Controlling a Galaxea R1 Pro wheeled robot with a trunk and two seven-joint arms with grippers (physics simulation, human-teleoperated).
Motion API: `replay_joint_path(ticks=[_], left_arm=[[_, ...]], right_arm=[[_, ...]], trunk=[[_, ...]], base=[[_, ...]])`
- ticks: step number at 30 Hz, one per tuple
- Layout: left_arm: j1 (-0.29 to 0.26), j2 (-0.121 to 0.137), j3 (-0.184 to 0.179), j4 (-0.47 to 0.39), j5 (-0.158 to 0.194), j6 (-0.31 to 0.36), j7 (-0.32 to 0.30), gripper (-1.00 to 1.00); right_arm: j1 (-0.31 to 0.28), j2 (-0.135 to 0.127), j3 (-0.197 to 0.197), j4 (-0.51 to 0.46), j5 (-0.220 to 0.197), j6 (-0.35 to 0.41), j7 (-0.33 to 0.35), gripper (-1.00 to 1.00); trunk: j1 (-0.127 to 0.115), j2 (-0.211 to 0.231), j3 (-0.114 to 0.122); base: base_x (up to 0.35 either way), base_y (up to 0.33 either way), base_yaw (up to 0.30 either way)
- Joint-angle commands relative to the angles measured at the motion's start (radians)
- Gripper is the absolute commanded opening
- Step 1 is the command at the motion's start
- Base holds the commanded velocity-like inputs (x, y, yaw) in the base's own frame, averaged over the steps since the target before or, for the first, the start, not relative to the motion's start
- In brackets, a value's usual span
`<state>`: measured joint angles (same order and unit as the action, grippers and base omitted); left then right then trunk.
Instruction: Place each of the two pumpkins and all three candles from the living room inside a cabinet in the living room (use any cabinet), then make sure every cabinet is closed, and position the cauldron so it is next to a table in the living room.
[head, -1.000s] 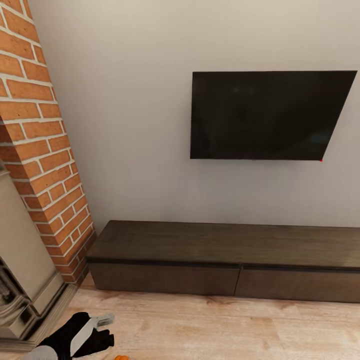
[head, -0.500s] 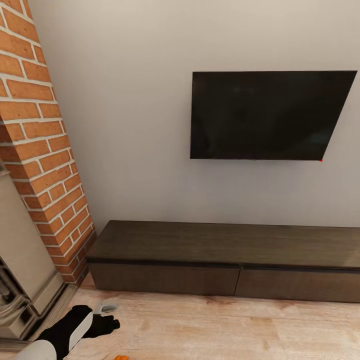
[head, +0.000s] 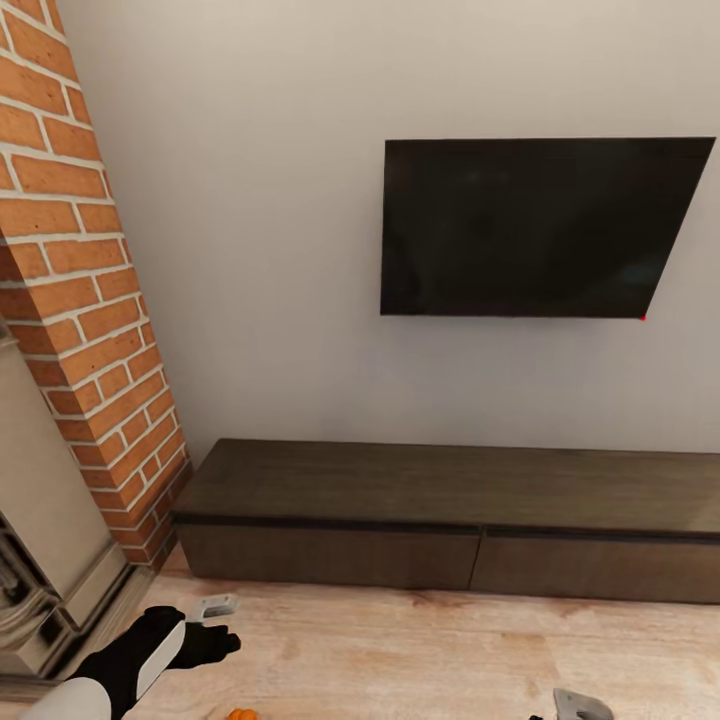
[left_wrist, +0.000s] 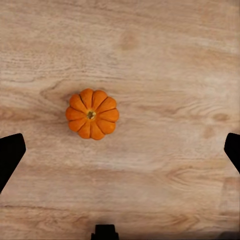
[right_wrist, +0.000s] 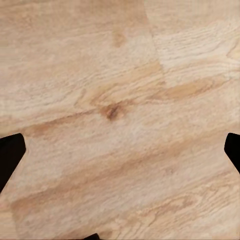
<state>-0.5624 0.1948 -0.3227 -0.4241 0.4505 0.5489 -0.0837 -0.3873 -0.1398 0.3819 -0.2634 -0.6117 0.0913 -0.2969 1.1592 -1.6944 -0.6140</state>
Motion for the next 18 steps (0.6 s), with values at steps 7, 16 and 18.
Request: replay_joint_path(ticks=[7,16,18], left_arm=[[0.000,-0.002,-0.004,0.002,-0.018,0.003,0.003,1.00],[0.000,0.010,-0.004,0.001,-0.023,0.003,0.004,1.00],[0.000,0.011,-0.004,0.003,-0.023,0.003,0.004,1.00]], right_arm=[[-0.010,0.004,0.006,-0.284,0.046,0.226,-0.104,1.00],[-0.013,0.005,-0.085,-0.530,0.049,0.642,-0.209,1.00],[-0.013,0.016,-0.121,-0.582,0.047,0.695,-0.249,1.00]], trunk=[[0.027,-0.050,-0.023],[0.061,-0.113,-0.051],[0.069,-0.127,-0.058]], base=[[0.000,0.000,0.000],[0.000,0.000,0.000],[0.000,0.000,0.000]])
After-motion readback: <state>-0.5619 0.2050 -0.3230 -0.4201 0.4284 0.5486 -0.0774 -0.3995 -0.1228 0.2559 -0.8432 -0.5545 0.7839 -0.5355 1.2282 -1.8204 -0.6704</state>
